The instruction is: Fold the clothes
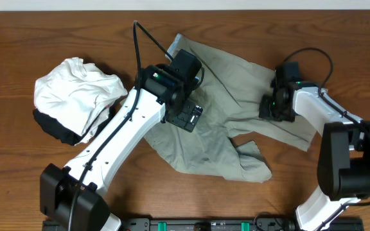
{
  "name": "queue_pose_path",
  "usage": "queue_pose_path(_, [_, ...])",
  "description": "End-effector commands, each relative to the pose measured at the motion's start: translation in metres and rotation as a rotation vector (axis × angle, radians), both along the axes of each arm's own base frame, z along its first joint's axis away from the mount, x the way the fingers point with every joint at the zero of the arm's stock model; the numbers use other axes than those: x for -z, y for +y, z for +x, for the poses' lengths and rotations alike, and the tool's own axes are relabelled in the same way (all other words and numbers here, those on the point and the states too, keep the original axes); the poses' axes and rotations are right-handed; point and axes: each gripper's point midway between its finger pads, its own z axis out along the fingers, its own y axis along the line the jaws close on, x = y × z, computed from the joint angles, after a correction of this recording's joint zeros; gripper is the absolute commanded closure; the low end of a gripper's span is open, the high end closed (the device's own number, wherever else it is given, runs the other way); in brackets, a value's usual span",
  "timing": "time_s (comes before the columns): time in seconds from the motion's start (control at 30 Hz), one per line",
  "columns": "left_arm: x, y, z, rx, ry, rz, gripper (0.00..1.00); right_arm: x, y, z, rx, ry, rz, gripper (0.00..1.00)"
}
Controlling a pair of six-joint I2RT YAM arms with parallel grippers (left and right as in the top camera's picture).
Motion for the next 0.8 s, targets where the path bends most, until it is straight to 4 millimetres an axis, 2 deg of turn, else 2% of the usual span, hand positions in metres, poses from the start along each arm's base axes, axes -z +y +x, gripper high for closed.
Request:
queue_pose_path(0.0, [0.004,0.002,0.002,0.010,0.002,0.019,0.02,0.039,-0.026,0.002,0.127,0.047,-0.031,0.98])
queue_pose_path(0.2, [0.003,0.001,0.003,0.009,-0.001,0.016,0.02,0.070,-0.069,0.047,0.252,0.042,-0.002,0.98])
queue_pose_path(0.27, [0.003,0.001,0.003,0.009,-0.004,0.014,0.02,0.073,-0.075,0.069,0.272,0.022,0.047,0.99])
queue_pose_path(0.33, [0.003,0.000,0.005,0.009,-0.009,0.011,0.02,0.067,-0.078,0.088,0.276,-0.013,0.093,0.99])
queue_pose_path(0.37, [0.003,0.000,0.005,0.009,-0.010,0.011,0.02,0.059,-0.078,0.100,0.260,-0.045,0.118,0.98])
queue_pose_path(0.47, [0.003,0.000,0.005,0.005,-0.009,0.010,0.02,0.024,-0.075,0.132,0.155,-0.148,0.200,0.83])
queue_pose_path(0.53, [0.003,0.000,0.005,0.006,-0.010,0.010,0.02,0.000,-0.072,0.140,0.096,-0.169,0.239,0.72])
queue_pose_path(0.57, [0.003,0.000,0.005,0.006,-0.010,0.010,0.02,-0.016,-0.069,0.140,0.066,-0.166,0.261,0.65])
queue_pose_path(0.63, [0.003,0.000,0.005,0.005,-0.010,0.010,0.02,-0.040,-0.063,0.135,0.016,-0.149,0.283,0.57])
queue_pose_path(0.77, [0.003,-0.001,0.006,0.006,-0.014,0.007,0.02,-0.085,-0.044,0.101,-0.071,-0.077,0.329,0.50])
